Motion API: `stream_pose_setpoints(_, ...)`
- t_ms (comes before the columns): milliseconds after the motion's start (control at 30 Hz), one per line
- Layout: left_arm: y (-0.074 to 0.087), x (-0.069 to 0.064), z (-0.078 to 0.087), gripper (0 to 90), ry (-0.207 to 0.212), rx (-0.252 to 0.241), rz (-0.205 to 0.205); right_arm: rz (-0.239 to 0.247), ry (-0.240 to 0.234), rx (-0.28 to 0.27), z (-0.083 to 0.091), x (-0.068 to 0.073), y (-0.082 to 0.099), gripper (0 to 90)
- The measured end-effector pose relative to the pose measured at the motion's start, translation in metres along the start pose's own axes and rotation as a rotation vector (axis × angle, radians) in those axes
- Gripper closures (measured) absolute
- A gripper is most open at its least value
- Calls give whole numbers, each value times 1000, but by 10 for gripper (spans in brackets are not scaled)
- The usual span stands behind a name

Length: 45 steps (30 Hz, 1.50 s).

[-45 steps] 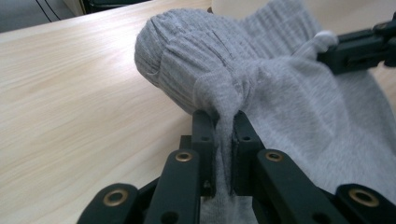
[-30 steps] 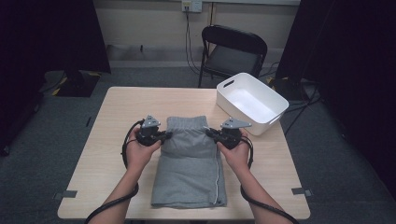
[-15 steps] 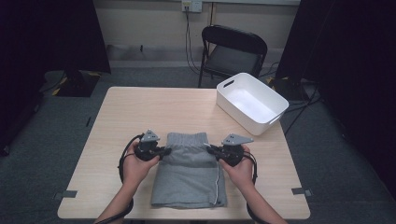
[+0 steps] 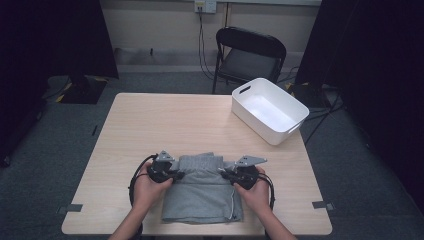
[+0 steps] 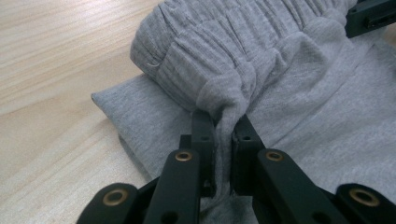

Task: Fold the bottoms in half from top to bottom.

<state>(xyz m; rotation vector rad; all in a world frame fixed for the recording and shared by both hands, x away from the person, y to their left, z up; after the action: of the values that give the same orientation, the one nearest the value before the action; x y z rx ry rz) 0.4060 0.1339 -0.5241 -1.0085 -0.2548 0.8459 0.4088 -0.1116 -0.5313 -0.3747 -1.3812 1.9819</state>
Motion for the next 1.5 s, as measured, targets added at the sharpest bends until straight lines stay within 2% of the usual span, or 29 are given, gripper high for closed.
stream_pose_setpoints(100,0,0,-2,830,-13,1,-17,-11,-5,8,-2,-1,0,850)
stream_pose_setpoints(267,-1,2,-6,825,-34,-20,-26,-2,6,11,-6,-2,-1,850)
stream_pose_setpoints(400,-5,7,-11,825,-45,-27,-6,-3,23,7,-11,-8,-4,850)
stream_pose_setpoints(500,-11,12,-17,824,-61,-27,-4,20,46,15,-18,-13,-9,849)
stream_pose_setpoints(700,-22,24,-31,823,-74,-47,40,50,85,18,-33,-32,-19,849)
stream_pose_setpoints(800,-27,26,-32,824,-69,-37,54,27,93,16,-35,-39,-24,847)
stream_pose_setpoints(833,-28,25,-31,824,-69,-43,54,35,87,14,-35,-39,-24,847)
stream_pose_setpoints(867,-29,25,-30,823,-66,-51,56,42,84,8,-34,-39,-24,846)
stream_pose_setpoints(967,-32,23,-24,822,-64,-70,56,21,80,-31,-30,-40,-27,846)
stream_pose_setpoints(1100,-41,19,-14,822,-69,-88,38,43,87,-98,-21,-35,-41,848)
stream_pose_setpoints(1200,-49,17,-8,823,-66,-104,37,70,83,-97,-14,-31,-51,849)
stream_pose_setpoints(1333,-58,10,3,825,-61,-132,18,68,74,-126,-4,-28,-60,849)
stream_pose_setpoints(1433,-53,3,8,827,-43,-114,4,68,55,-129,6,-23,-57,849)
stream_pose_setpoints(1500,-43,0,5,828,-33,-77,6,59,45,-109,9,-20,-47,849)
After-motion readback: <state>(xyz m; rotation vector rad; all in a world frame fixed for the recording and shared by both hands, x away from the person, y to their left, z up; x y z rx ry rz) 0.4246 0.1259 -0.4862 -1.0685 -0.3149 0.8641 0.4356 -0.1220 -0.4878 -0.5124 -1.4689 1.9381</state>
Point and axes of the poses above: each handheld gripper's, and its own axes: z roughly backward along the jaws, y roughly out of its underside, x roughly to its left, the point moved 5 cm from there along -z, roughly forward along the jaws, and after that the axes turned 13 degrees about -x, right-handed, at the moved point
